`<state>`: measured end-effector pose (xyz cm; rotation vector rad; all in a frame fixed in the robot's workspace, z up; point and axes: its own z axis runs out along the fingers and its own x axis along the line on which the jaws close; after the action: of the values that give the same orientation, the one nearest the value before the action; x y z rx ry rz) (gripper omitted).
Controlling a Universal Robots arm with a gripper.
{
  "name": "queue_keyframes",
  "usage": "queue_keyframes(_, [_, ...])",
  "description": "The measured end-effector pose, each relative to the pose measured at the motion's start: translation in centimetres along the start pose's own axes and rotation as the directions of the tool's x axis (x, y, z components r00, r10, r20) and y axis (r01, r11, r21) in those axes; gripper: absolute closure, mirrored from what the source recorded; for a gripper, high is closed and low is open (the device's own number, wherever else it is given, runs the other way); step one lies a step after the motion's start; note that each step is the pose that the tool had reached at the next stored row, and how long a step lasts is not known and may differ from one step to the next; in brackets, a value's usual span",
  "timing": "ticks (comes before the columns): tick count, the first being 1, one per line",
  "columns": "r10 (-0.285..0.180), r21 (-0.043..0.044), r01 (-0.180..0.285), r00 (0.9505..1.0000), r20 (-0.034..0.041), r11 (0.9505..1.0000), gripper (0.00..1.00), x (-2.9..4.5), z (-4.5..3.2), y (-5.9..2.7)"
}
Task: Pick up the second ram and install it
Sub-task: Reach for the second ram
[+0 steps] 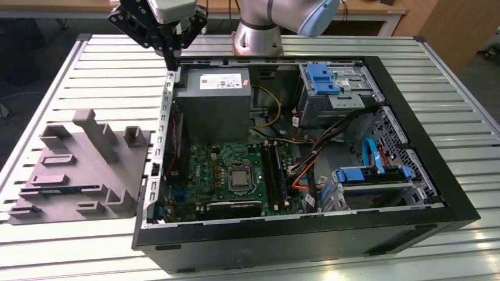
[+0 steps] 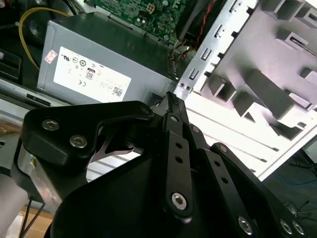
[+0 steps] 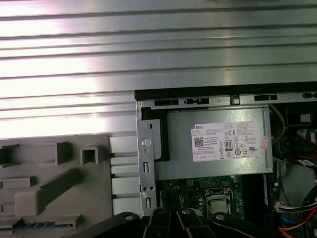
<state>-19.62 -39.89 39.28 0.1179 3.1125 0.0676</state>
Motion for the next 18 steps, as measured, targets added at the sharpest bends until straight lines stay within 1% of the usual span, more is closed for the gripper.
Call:
queue_keyframes(5, [0.000,0.0000,0.000,1.0000,0.0000,1.0000,0.89,1.03,-0.01,-0.08])
queue_keyframes(18, [0.000,0.0000,0.000,1.0000,0.0002,1.0000,0.89,4.26,-0.07,-0.33])
